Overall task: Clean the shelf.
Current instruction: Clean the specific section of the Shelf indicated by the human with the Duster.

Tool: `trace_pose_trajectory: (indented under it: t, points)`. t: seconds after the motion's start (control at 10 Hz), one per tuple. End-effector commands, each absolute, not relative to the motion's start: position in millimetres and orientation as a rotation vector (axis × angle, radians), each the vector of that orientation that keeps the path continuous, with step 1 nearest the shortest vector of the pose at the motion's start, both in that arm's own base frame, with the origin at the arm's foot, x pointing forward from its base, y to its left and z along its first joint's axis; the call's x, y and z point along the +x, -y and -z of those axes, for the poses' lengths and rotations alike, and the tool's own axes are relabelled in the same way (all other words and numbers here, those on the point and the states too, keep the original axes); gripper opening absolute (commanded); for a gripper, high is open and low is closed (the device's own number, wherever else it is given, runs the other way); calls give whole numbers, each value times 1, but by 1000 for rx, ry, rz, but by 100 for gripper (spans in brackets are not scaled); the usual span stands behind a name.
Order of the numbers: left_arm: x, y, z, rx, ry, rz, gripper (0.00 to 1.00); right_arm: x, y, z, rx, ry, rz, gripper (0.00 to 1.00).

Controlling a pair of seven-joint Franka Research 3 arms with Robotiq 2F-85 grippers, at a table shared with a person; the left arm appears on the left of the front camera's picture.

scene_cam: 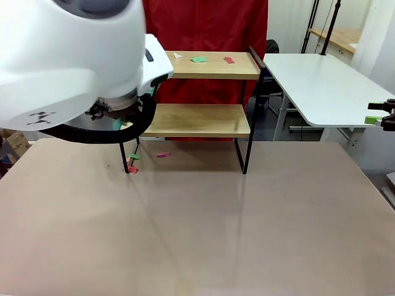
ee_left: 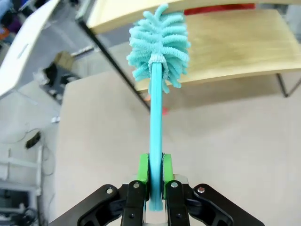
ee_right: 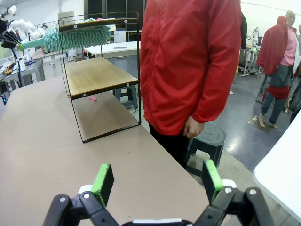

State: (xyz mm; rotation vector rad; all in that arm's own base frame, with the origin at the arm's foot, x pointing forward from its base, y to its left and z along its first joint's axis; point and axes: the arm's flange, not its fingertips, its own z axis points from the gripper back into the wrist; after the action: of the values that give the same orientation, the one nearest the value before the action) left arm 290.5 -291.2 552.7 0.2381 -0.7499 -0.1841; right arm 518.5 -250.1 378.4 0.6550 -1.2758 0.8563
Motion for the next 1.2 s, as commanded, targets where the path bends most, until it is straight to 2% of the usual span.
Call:
trace_pose_trajectory:
  t: [0.0, 0.3, 0.7, 1.1]
  points:
    - [280, 249, -554, 44, 728, 298, 14, 519, 247, -386, 640, 1266, -848, 100]
    - [267, 199, -561, -166, 681, 518, 14, 519, 247, -386, 640, 1266, -848, 100]
    - [267, 149, -560, -460, 729, 805, 14, 519, 247, -386, 640, 1266, -848, 100]
    - [282, 107, -562, -487, 708, 1065, 14, 519, 247, -386, 640, 1266, -848, 100]
